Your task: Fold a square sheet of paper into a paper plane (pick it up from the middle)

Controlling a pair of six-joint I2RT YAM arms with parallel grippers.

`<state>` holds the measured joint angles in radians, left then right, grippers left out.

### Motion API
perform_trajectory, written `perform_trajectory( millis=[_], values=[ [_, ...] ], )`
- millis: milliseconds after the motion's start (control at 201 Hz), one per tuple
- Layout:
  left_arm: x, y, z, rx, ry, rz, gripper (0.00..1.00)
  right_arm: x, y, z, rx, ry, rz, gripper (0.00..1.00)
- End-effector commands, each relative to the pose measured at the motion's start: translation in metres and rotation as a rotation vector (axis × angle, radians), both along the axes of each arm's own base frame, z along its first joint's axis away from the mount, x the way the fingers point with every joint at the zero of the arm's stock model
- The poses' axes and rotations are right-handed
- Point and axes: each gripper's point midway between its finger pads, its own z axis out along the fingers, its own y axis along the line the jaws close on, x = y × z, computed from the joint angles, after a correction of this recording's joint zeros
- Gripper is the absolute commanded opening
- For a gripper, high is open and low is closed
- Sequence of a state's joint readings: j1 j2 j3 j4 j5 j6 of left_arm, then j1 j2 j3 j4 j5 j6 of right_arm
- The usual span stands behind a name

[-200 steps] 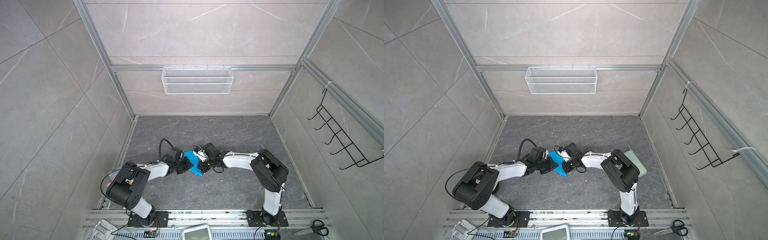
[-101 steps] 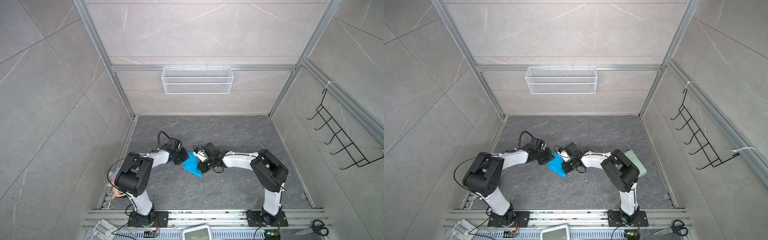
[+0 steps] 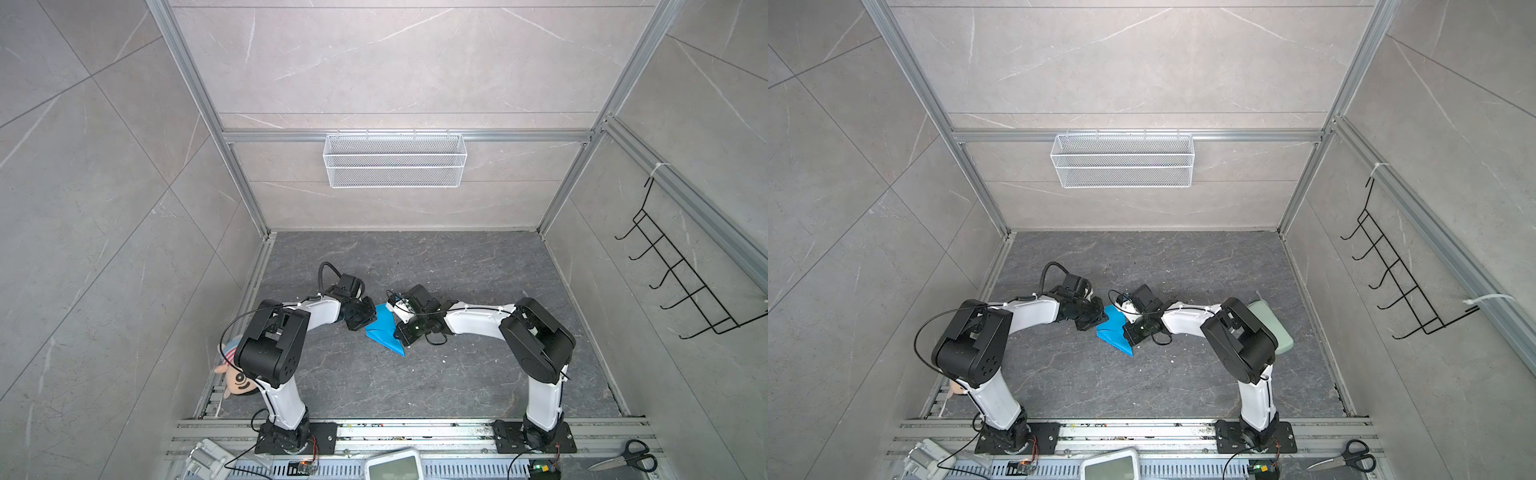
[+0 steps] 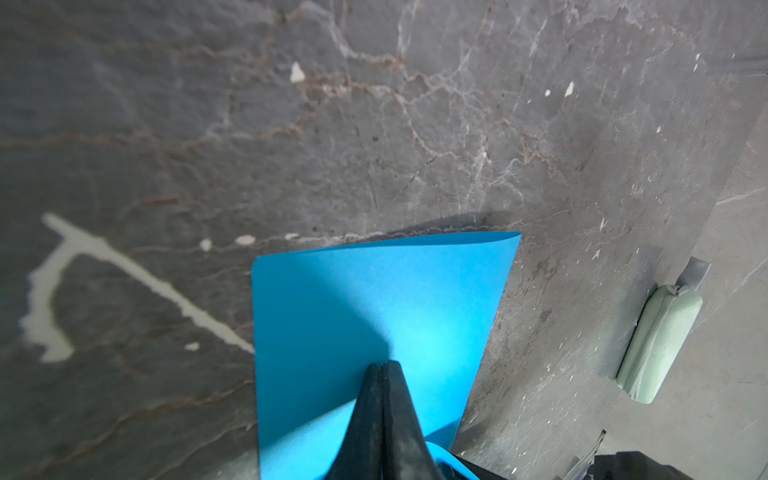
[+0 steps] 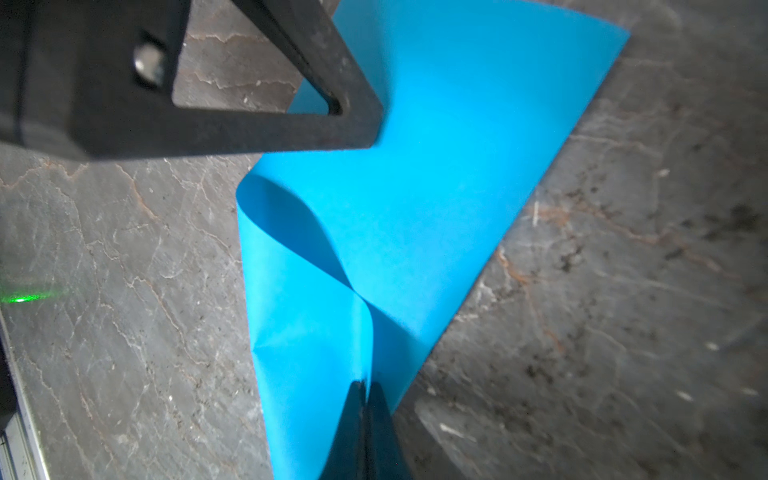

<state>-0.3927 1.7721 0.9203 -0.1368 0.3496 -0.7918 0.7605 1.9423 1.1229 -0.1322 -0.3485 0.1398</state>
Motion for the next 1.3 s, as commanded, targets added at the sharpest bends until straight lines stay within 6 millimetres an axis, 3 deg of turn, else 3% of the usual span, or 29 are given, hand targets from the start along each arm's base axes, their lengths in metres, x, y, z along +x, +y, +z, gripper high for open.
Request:
perform_trajectory(
  millis=[0, 204, 368, 528, 871, 1299],
  values=[
    [-0.009, 0.002, -0.010, 0.028, 0.049, -0.035, 0.05, 0.001, -0.004, -0.010, -0.031, 0.035, -0.022, 0.00],
    [-0.003, -0.002, 0.002, 0.019, 0.021, -0.050, 0.05, -0.001, -0.007, -0.016, -0.054, 0.046, -0.022, 0.00],
    [0.007, -0.005, 0.038, -0.017, -0.068, -0.033, 0.11, -0.003, -0.013, -0.021, -0.078, 0.053, -0.035, 0.00],
    [-0.005, -0.008, 0.059, -0.108, -0.128, 0.024, 0.18, -0.004, -0.015, -0.024, -0.091, 0.064, -0.047, 0.00],
    [-0.059, -0.034, 0.041, -0.163, -0.117, -0.007, 0.19, -0.004, -0.018, -0.026, -0.113, 0.074, -0.062, 0.00],
    [-0.068, -0.025, 0.013, -0.091, -0.059, 0.010, 0.12, -0.003, -0.019, -0.028, -0.123, 0.080, -0.064, 0.00]
  ],
)
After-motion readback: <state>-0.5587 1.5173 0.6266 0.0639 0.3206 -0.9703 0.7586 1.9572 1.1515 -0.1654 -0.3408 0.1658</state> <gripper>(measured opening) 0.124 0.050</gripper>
